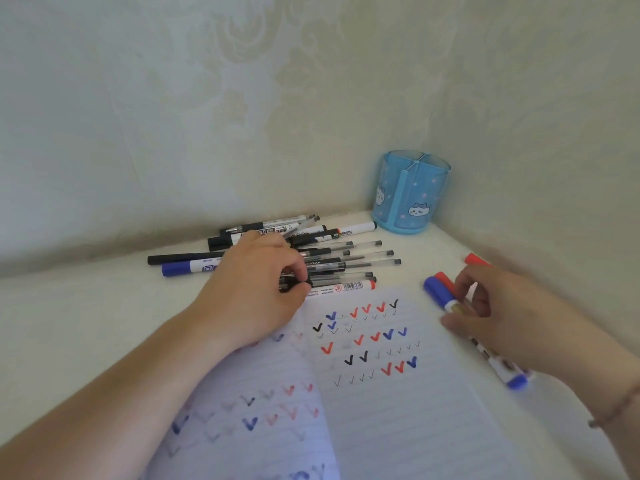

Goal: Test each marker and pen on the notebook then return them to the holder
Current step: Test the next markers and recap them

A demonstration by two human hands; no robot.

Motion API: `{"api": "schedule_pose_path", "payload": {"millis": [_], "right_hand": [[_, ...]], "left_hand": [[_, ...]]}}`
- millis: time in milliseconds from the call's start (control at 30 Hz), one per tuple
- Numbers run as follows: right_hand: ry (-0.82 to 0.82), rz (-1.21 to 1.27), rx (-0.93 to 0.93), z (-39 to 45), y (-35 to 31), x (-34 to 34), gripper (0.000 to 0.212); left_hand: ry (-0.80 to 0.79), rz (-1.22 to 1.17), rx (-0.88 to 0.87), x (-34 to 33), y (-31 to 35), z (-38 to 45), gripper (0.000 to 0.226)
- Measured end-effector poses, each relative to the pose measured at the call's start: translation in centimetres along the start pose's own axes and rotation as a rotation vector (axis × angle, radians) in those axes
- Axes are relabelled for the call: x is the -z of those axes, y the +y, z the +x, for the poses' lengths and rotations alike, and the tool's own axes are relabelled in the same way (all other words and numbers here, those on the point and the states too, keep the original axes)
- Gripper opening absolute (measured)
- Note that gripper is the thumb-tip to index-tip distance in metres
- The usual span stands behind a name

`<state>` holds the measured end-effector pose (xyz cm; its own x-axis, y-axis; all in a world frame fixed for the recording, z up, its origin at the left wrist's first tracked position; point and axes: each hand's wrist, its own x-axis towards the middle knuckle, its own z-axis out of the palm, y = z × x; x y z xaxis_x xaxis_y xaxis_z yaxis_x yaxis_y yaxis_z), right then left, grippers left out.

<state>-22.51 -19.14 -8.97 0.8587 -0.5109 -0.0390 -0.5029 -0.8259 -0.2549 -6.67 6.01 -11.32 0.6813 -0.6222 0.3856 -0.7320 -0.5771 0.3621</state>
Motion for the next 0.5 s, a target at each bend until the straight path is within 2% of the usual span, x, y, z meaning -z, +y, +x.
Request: {"api": "schedule_pose_path", "payload": {"millis": [133,233,300,367,433,500], "right_hand": [[0.091,-0.062,-0.115,1.3,2.6,0.8,0.025],[0.134,-0.121,-0.131,2.0,3.8,0.7,0.028],[0.145,-0.125,-0.126,1.8,3.7,0.6,0.029],[0.224,-0.084,-0.109,1.4,2.8,0.8,0.026],[0.339,0.06,0.007,0.7,1.1,0.5,0.023],[0.359,0.198,0.191,-0.4,-1.1,-0.2,0.019]], "left_hand": [[-0.016,0.003,-0.017,0.1,0.0,0.0,0.007],[-0.032,0.046,-0.019,0.3,0.1,0.0,0.016],[-0.033,0.068,-0.022,0.3,0.3,-0.1,0.009],[-0.035,0.064,-0.021,0.1,0.4,-0.1,0.007],[-0.038,0.046,-0.021,-0.2,0.3,-0.1,0.008],[-0.056,0.015,-0.013,-0.5,0.4,-0.2,0.007]]}}
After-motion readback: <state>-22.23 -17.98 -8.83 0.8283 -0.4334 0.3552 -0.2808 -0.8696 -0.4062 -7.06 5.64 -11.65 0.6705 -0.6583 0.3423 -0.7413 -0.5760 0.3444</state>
